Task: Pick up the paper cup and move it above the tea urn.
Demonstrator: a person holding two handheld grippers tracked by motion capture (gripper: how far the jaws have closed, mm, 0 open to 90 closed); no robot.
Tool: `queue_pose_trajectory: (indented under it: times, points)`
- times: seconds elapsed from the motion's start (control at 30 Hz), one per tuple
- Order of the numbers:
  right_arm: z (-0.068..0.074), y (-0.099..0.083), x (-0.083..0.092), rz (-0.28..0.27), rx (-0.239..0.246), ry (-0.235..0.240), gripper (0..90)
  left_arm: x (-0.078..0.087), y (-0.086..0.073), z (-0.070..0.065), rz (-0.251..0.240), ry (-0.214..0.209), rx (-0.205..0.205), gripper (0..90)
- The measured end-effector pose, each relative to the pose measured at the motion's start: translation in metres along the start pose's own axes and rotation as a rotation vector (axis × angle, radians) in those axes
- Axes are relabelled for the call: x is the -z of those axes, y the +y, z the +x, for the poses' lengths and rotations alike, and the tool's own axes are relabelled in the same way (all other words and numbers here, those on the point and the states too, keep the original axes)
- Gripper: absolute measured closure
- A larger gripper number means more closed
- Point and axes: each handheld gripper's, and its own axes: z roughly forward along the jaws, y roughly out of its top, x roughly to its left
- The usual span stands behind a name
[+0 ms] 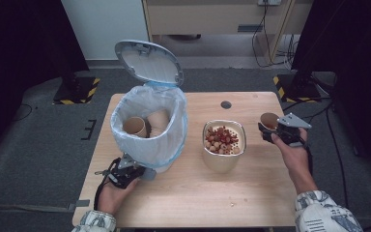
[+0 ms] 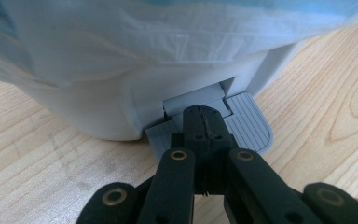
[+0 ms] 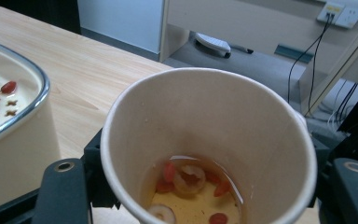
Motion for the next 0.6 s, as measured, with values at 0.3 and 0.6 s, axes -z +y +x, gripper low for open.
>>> queue_pose_trajectory:
  times: [0.3,0.6]
  points:
    - [-0.009,0.015,-0.008,-0.030,0.066,0.021,32.2,0.000,0.000,0.000,0.001,0.000,0.001,90.0]
    - [-0.014,0.038,-0.013,-0.092,0.131,0.024,32.3,0.000,0.000,0.000,0.001,0.001,0.003,90.0]
